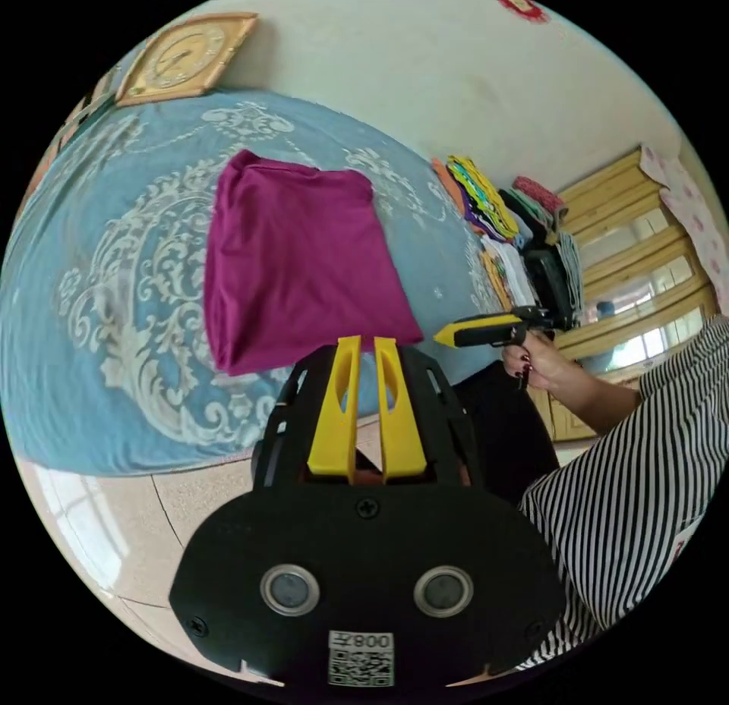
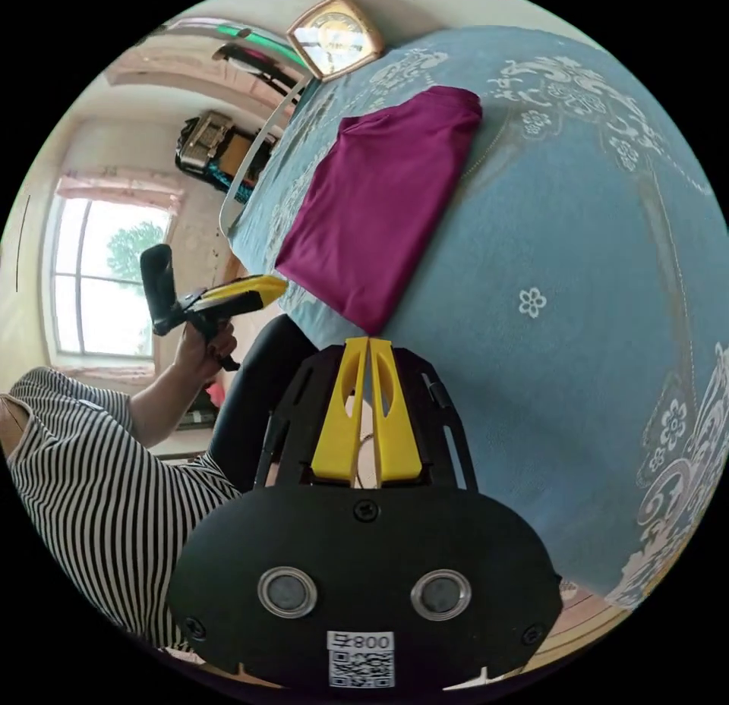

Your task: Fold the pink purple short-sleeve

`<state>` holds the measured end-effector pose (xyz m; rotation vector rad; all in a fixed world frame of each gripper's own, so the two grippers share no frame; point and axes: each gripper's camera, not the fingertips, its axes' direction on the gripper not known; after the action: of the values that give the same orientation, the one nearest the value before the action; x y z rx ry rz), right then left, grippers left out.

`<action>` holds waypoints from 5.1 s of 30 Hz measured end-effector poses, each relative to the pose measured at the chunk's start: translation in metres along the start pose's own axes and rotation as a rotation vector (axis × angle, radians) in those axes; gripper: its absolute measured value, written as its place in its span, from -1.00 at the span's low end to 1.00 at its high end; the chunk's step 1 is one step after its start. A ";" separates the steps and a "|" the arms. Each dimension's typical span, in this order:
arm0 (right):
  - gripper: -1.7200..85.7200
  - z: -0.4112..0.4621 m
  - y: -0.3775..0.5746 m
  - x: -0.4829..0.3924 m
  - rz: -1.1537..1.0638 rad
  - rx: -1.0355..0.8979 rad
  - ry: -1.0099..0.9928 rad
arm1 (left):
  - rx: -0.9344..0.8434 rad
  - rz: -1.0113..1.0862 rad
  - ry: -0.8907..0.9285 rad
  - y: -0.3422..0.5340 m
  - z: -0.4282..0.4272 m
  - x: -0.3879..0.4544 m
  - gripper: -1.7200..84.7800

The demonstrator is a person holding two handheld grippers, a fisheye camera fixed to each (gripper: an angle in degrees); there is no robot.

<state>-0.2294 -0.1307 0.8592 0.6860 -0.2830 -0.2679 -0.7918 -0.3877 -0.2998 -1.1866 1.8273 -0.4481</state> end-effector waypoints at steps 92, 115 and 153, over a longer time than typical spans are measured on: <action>-0.93 -0.064 0.280 0.205 0.298 0.162 -0.529 | 0.379 -0.734 0.692 0.158 -0.013 -0.045 -0.90; -0.92 -0.268 0.516 0.296 0.167 0.614 -0.567 | 0.156 -0.269 0.773 -0.074 0.023 0.237 -0.91; -0.93 -0.624 0.695 0.683 0.547 0.603 -0.006 | -0.294 0.155 0.634 -0.506 0.426 0.752 -0.91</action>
<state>0.7207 0.5202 0.9662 1.1662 -0.5534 0.3565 -0.2776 -1.2120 -0.5421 -1.1613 2.5829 -0.5166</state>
